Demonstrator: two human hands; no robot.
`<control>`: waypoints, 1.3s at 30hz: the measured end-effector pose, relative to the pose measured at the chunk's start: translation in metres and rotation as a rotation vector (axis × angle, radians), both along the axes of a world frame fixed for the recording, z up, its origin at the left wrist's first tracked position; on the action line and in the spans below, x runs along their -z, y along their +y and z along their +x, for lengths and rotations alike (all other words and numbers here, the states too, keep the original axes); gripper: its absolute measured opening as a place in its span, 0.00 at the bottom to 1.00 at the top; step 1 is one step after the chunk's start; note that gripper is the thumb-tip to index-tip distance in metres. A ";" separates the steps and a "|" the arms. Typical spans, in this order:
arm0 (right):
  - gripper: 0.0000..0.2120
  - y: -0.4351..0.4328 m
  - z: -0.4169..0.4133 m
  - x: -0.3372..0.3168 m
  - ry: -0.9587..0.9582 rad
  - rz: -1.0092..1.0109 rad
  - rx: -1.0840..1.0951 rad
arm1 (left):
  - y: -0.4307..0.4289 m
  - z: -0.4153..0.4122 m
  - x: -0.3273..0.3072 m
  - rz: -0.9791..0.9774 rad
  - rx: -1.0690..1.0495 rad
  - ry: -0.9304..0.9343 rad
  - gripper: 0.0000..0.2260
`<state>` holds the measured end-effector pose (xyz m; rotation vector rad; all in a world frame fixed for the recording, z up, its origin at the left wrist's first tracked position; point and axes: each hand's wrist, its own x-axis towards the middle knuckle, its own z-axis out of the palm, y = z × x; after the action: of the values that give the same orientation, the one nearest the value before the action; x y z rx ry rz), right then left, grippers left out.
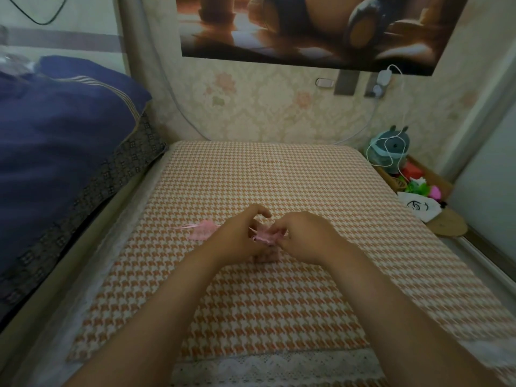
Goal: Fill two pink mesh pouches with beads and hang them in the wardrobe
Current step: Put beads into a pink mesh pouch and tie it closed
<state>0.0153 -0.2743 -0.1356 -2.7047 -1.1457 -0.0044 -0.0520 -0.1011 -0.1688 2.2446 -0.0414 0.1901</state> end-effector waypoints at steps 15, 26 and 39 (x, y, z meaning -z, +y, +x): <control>0.08 0.001 -0.004 -0.001 0.065 0.030 -0.006 | -0.001 -0.012 -0.023 0.275 -0.096 -0.032 0.02; 0.14 -0.009 0.032 0.021 -0.025 0.136 0.201 | 0.011 -0.018 -0.033 0.297 -0.164 0.062 0.11; 0.13 0.027 0.059 0.053 -0.079 -0.021 0.142 | 0.006 -0.001 -0.027 0.241 -0.261 0.109 0.11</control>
<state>0.0746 -0.2468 -0.1890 -2.8213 -0.9761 -0.1218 -0.0528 -0.0952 -0.1422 2.4933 0.3028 0.2119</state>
